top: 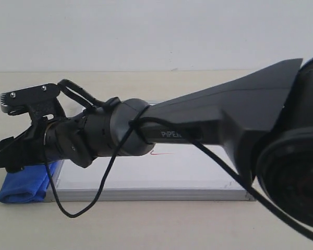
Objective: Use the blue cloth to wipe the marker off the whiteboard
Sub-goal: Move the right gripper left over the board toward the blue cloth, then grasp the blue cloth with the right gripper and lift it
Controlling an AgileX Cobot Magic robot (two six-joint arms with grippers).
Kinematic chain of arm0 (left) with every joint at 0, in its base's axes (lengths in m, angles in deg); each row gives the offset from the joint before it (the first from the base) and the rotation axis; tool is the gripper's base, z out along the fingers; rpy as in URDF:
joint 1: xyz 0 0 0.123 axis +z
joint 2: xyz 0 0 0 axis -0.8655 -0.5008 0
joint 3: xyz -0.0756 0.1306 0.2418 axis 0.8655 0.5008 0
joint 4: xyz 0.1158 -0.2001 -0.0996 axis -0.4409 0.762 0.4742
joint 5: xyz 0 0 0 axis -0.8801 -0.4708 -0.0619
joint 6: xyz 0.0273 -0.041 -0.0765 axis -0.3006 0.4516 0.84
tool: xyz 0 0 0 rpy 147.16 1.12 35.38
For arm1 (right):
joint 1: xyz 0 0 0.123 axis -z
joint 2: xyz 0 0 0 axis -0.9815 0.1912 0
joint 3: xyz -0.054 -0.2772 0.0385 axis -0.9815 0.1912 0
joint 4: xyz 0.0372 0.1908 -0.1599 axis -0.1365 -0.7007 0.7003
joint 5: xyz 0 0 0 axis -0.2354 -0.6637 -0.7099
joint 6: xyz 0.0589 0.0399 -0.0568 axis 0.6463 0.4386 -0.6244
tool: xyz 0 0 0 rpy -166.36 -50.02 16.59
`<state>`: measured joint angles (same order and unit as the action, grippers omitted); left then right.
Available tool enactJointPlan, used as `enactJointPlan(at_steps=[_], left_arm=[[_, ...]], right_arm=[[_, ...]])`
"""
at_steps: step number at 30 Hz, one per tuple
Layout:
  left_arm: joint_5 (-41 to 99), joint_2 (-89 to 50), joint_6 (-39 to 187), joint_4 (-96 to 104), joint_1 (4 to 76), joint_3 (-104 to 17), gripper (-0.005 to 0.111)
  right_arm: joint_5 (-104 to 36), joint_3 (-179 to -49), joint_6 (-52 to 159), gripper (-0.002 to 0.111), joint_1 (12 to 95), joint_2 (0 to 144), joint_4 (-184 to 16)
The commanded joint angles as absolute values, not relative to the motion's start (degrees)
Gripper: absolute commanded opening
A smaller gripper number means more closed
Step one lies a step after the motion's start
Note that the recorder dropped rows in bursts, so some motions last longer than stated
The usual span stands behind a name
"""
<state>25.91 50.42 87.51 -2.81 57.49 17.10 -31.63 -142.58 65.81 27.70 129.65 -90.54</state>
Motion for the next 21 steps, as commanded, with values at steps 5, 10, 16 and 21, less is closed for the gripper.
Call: enactJointPlan(at_steps=[5, 10, 16, 21], left_arm=[[26.0, 50.2, 87.8, -2.5, 57.4, 16.9, 0.004], [26.0, 50.2, 87.8, -2.5, 57.4, 16.9, 0.004], [26.0, 50.2, 87.8, -2.5, 57.4, 16.9, 0.004], [26.0, 50.2, 87.8, -2.5, 57.4, 16.9, 0.004]], right_arm=[[-28.7, -145.3, 66.1, 0.07, 27.5, 132.6, -90.0], [-23.0, -147.4, 66.2, 0.071, 27.5, 133.5, -90.4], [-17.0, -152.7, 66.8, 0.078, 27.6, 134.6, -91.0], [-13.2, -156.8, 68.3, 0.078, 27.6, 137.2, -91.0]])
